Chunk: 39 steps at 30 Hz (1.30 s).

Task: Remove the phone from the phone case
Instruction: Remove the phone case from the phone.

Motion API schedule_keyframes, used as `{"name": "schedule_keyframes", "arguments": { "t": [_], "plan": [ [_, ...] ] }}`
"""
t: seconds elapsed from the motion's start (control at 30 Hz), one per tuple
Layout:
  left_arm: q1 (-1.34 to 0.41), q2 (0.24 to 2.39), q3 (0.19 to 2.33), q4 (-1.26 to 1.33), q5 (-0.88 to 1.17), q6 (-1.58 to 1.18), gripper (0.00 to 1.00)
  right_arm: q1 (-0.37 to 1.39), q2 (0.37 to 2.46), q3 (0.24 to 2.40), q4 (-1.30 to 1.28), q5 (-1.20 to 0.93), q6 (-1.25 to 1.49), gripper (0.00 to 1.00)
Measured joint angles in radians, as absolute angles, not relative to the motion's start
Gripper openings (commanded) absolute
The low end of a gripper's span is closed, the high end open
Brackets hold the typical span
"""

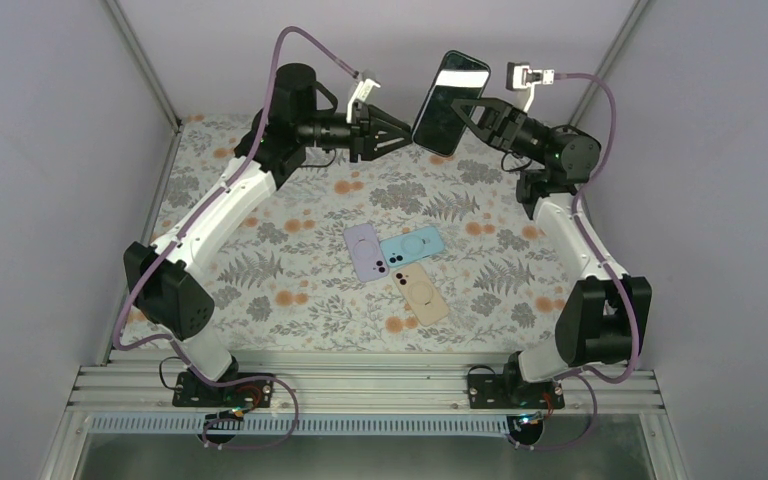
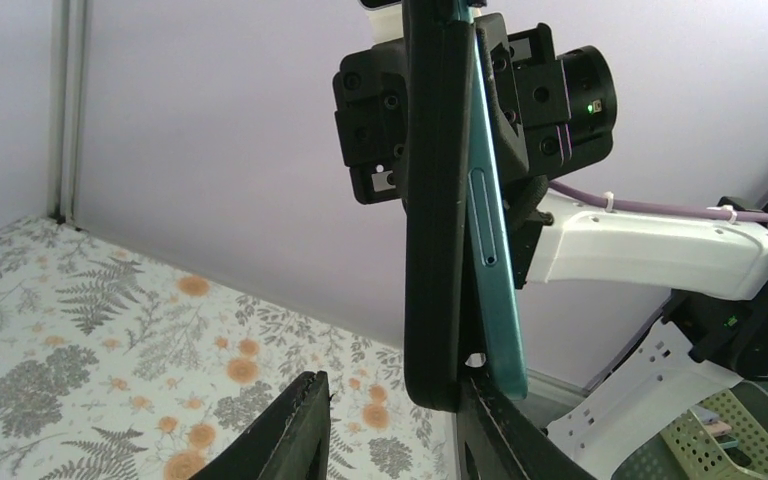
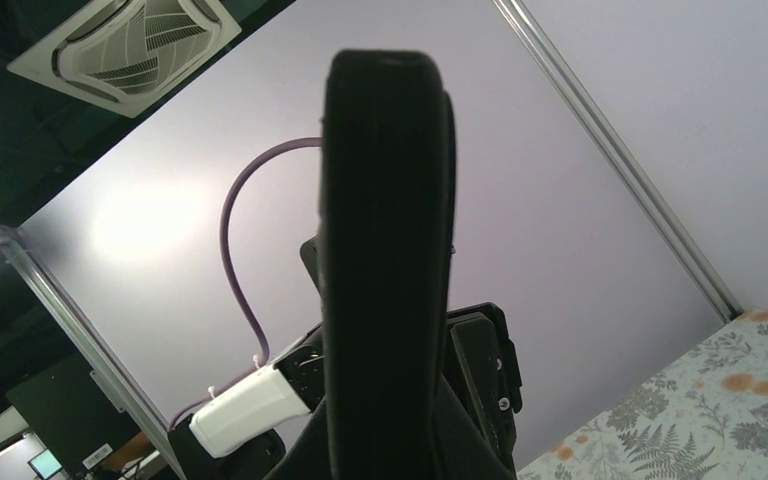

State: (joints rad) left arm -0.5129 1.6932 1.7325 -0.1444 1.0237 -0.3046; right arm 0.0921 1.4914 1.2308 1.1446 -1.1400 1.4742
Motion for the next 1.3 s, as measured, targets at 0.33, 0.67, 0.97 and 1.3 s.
{"name": "schedule_keyframes", "arguments": {
  "t": [0.33, 0.67, 0.97, 1.3],
  "plan": [
    [-0.513, 1.695, 1.737, -0.216, 0.996, -0.271, 0.34, 0.123, 1.472, 1.157, 1.113, -1.159, 1.439, 0.04],
    [-0.517, 1.703, 1.756, -0.25, 1.043, -0.25, 0.34, 0.134, 1.407, 1.13, 0.989, -1.177, 1.31, 0.04],
    [-0.497, 1.728, 1.757, -0.272, 1.077, -0.244, 0.35, 0.17, 1.381, 1.236, 0.506, -1.209, 0.906, 0.04],
    [-0.49, 1.751, 1.757, -0.276, 1.122, -0.245, 0.4, 0.19, 1.38, 1.309, 0.205, -1.23, 0.614, 0.04]
  ]
}}
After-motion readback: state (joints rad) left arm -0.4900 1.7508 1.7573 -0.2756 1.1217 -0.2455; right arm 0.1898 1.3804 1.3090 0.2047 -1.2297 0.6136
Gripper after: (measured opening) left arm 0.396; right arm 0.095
